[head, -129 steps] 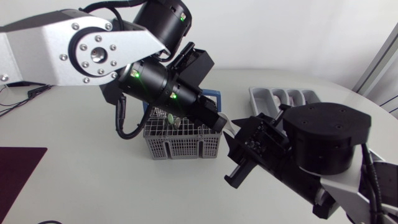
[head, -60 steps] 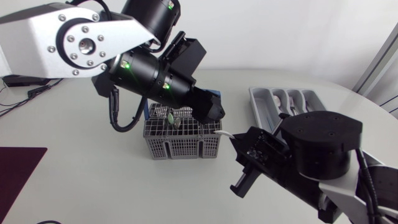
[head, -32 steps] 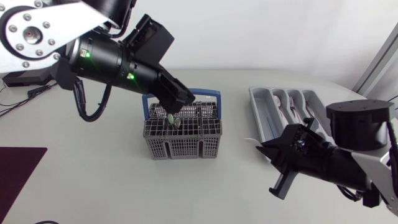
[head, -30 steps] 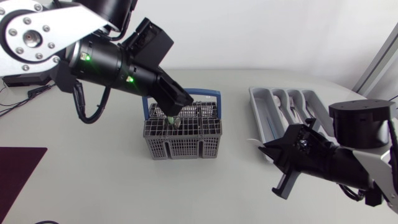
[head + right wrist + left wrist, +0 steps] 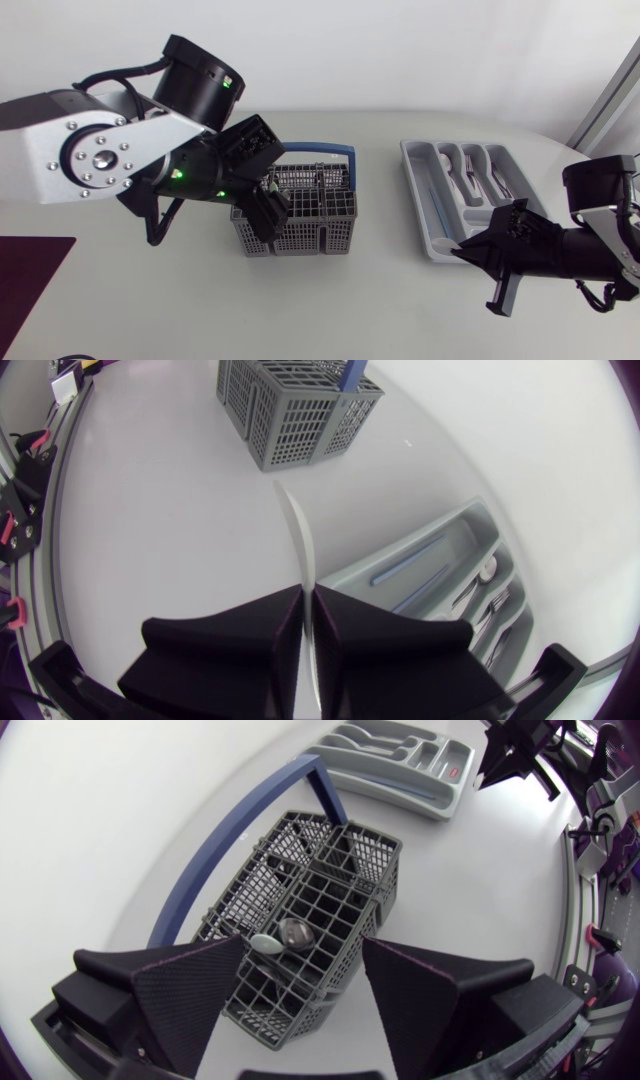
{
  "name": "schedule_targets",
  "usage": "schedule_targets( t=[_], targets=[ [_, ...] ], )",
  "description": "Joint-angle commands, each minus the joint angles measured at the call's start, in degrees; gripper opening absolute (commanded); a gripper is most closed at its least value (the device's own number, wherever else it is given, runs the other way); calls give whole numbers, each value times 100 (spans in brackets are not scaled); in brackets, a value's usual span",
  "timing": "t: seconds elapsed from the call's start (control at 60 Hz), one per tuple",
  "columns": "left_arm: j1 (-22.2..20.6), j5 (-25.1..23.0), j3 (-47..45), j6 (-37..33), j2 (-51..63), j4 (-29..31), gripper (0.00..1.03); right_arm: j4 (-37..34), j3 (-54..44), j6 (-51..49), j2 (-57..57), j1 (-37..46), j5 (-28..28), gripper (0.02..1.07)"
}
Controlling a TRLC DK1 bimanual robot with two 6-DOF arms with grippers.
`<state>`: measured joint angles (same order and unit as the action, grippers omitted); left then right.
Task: Unload the cutlery basket into the drawer organizer.
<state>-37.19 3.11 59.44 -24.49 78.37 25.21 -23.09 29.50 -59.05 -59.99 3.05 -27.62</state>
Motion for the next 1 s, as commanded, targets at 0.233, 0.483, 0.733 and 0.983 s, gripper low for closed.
schedule_targets(
  t=[0.233,0.483,0.733,0.983],
  targets=[
    [-289,866,-301,-829,-252,-87,94,-705,795,-1610,-778,1093,-262,13],
    [45,928,-301,-873,-252,-104,93,-943,1260,-2700,-1428,1813,-279,13],
    [291,752,-205,-311,179,-104,93,-1171,1673,-4194,-2210,2604,-288,13],
    [660,14,-82,463,407,-104,93,-1101,1911,-4704,-2790,2710,-165,13]
  ],
)
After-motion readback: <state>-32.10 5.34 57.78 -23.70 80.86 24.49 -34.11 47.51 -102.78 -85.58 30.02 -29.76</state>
